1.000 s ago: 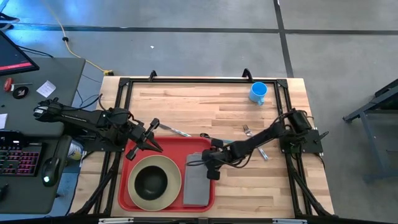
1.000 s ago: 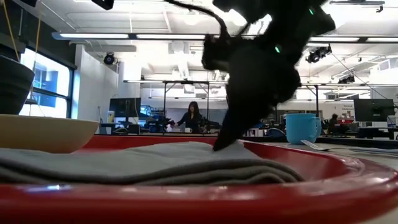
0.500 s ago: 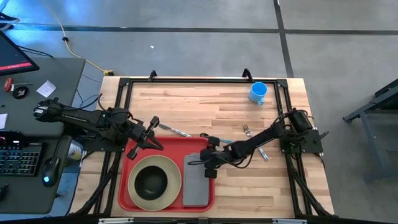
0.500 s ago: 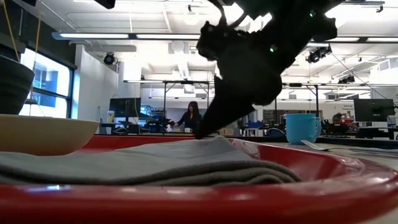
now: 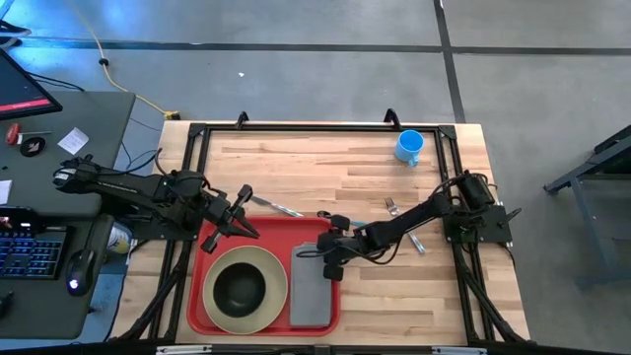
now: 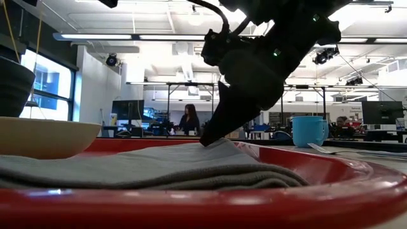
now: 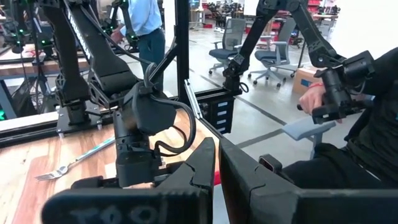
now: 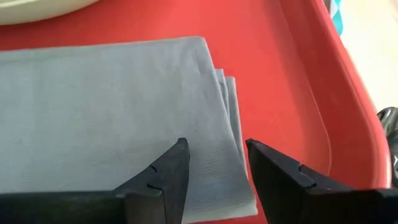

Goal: Set up tray
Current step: Put the gray napkin on the red serving tray to the right of the light brown plate, then put the white patterned fork on top of the gray napkin

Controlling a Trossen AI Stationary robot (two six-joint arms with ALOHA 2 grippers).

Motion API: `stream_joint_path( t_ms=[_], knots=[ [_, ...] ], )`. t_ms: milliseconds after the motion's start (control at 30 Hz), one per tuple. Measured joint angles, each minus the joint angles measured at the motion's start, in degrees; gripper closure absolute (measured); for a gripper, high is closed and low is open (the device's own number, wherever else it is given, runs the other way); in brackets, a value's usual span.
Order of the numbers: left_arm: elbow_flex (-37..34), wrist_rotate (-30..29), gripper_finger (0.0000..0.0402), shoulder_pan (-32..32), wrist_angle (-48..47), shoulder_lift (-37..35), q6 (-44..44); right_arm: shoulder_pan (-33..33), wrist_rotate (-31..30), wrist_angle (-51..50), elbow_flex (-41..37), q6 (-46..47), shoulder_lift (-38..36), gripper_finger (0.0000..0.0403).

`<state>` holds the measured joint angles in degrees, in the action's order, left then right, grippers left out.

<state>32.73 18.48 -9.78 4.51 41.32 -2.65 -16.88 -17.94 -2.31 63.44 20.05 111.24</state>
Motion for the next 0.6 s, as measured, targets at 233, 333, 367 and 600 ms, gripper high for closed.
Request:
stream_joint_path(
  t_ms=[233,333,367,600],
  knots=[
    [0.00,0.00,0.0346,0.00,-0.13,0.00,-0.13,-0.01,-0.38,0.34,0.57,-0.75,-3.37,0.0247],
    [0.00,-0.01,0.0346,0.01,-0.25,0.00,-0.13,-0.11,-1.53,-2.20,0.74,-1.05,-7.57,0.0247],
    [0.00,-0.02,0.0346,0.00,-0.26,0.01,-0.13,-0.13,-2.34,-4.23,0.74,-0.68,-9.21,0.0247],
    [-0.02,-0.02,0.0346,0.00,-0.52,0.02,-0.11,-0.09,-5.89,-28.01,0.74,13.52,-18.09,0.0247]
  ],
)
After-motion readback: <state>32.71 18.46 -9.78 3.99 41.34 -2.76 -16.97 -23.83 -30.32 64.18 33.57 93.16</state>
